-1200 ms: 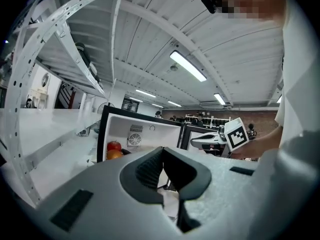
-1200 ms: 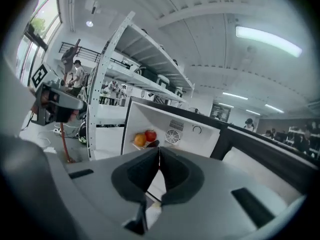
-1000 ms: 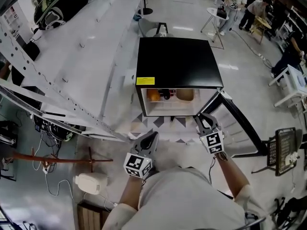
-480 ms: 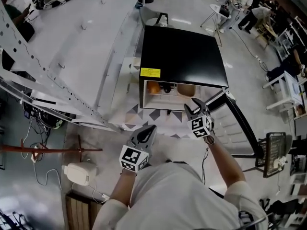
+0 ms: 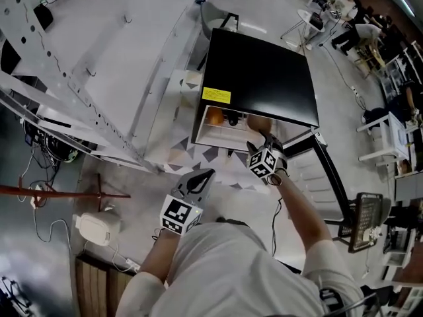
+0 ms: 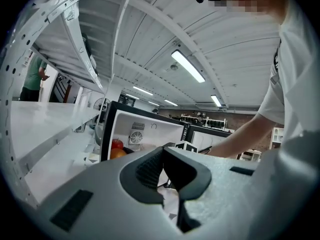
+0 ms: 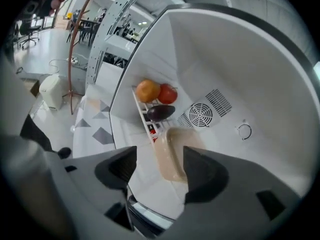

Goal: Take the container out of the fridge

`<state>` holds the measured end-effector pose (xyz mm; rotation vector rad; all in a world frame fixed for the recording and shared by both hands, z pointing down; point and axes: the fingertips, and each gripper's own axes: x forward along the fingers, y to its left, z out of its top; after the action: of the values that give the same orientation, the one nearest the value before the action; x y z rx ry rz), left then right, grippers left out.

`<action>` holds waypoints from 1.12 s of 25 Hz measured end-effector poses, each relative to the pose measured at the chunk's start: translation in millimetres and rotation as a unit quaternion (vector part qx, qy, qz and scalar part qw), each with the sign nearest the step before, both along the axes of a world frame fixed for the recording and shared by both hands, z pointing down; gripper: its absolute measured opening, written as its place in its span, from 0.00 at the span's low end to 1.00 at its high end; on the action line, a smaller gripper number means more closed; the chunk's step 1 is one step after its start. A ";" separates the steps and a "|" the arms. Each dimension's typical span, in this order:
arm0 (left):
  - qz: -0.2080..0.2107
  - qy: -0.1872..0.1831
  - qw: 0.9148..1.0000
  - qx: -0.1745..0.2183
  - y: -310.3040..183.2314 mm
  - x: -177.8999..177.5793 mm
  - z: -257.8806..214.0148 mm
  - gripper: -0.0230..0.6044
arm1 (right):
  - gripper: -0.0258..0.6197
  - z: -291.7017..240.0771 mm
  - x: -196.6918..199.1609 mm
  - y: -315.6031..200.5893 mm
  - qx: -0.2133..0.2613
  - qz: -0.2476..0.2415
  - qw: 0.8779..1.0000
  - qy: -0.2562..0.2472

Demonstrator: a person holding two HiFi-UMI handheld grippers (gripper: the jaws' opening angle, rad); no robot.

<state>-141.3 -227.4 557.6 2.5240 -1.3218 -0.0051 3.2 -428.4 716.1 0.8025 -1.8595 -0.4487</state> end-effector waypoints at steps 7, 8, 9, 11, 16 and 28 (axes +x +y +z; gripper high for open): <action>0.006 0.006 1.000 -0.017 9.3 -3.6 10.1 0.04 | 0.54 18.3 2.8 -24.1 0.020 0.003 0.998 0.061; 0.005 0.006 1.000 -0.018 10.0 -5.6 11.5 0.04 | 0.55 21.3 3.7 -27.0 0.019 0.006 0.997 0.068; 0.004 0.005 1.000 -0.019 10.6 -7.7 12.7 0.04 | 0.55 26.0 5.5 -29.5 0.017 0.007 0.997 0.080; 0.003 -0.002 1.000 -0.019 11.5 -11.3 14.4 0.04 | 0.60 37.7 12.2 -35.4 0.010 0.007 0.993 0.117; 0.005 -0.009 1.000 -0.026 16.3 -19.9 21.1 0.04 | 0.59 52.8 21.6 -49.5 0.027 0.013 0.986 0.163; 0.016 -0.010 0.999 -0.029 24.1 -33.0 25.1 0.04 | 0.42 35.1 15.7 -32.2 0.076 -0.006 0.979 0.189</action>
<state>-174.3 -203.4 582.7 2.5034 -1.2691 0.0642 19.0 -460.6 751.2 0.7491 -1.4901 -0.7062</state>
